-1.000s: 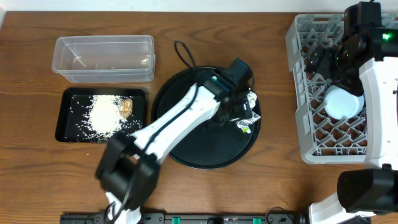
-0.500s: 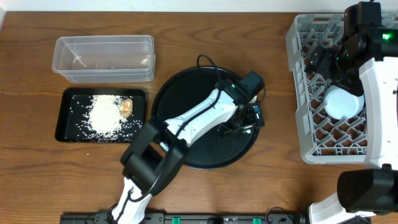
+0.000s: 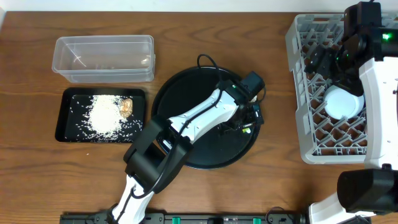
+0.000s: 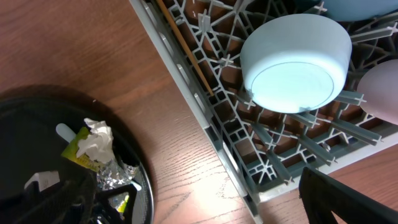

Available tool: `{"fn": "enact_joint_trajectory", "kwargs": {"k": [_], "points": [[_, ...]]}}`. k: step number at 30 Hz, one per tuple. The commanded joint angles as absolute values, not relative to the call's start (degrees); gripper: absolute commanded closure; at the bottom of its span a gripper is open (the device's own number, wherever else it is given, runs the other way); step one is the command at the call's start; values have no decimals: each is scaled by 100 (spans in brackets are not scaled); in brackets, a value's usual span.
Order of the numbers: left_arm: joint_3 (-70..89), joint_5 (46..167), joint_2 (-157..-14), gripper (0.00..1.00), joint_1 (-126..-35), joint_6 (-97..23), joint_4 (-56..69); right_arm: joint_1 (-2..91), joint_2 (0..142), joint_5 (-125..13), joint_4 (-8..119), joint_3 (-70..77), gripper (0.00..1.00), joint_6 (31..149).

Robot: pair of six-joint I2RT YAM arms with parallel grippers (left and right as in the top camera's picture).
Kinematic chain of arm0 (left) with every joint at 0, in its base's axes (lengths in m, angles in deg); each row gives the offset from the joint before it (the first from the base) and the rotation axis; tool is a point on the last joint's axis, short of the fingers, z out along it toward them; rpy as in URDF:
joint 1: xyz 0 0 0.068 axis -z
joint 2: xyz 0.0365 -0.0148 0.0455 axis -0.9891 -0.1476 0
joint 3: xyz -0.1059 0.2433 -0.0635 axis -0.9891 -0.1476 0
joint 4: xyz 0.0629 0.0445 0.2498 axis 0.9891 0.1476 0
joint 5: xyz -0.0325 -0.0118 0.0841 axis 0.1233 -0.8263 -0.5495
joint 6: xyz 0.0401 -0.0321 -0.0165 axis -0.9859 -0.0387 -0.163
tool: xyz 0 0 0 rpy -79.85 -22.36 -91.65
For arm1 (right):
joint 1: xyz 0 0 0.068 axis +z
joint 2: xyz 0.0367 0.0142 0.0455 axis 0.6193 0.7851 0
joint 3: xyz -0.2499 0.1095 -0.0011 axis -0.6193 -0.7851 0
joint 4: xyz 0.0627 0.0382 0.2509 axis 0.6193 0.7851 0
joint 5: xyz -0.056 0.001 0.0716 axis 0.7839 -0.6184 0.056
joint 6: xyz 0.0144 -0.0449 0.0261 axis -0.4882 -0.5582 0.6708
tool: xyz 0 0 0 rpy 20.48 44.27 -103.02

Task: Sort waste into correct bins and load items into the dishwasher rack
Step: 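Reach the left gripper to the foil wrapper on the round tray and grasp, then carry the wrapper with the left gripper into the clear plastic bin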

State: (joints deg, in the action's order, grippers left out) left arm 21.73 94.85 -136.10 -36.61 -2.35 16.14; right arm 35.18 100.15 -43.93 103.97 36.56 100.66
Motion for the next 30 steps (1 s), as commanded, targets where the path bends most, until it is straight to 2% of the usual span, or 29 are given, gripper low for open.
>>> {"fn": "enact_joint_trajectory", "kwargs": {"k": [1, 4, 6, 12, 18, 22, 27, 30], "points": [[2225, 9212, -13642, 2, -3681, -395, 1555, 3533, 10032, -4369, 10397, 3669, 1, 10005], [2225, 9170, -13642, 4, -3687, -460, 1520, 3533, 10032, -4369, 10397, 3669, 1, 10005], [2225, 9155, -13642, 11, -3685, -458, 1520, 3533, 10032, -4369, 10397, 3669, 1, 10005], [2212, 9157, -13642, 42, -3685, -456, 1524, 3533, 10032, -4369, 10397, 3669, 1, 10005], [2212, 9177, -13642, 49, -3685, -458, 1548, 3533, 10032, -4369, 10397, 3669, 1, 10005], [2212, 9179, -13642, 66, -3685, -456, 1546, 3533, 10032, -4369, 10397, 3669, 1, 10005], [2212, 9179, -13642, 94, -3685, -458, 1548, 3533, 10032, -4369, 10397, 3669, 1, 10005], [2214, 9247, -13640, 94, -3687, -456, 1548, 3533, 10032, -4369, 10397, 3669, 1, 10005]]}}
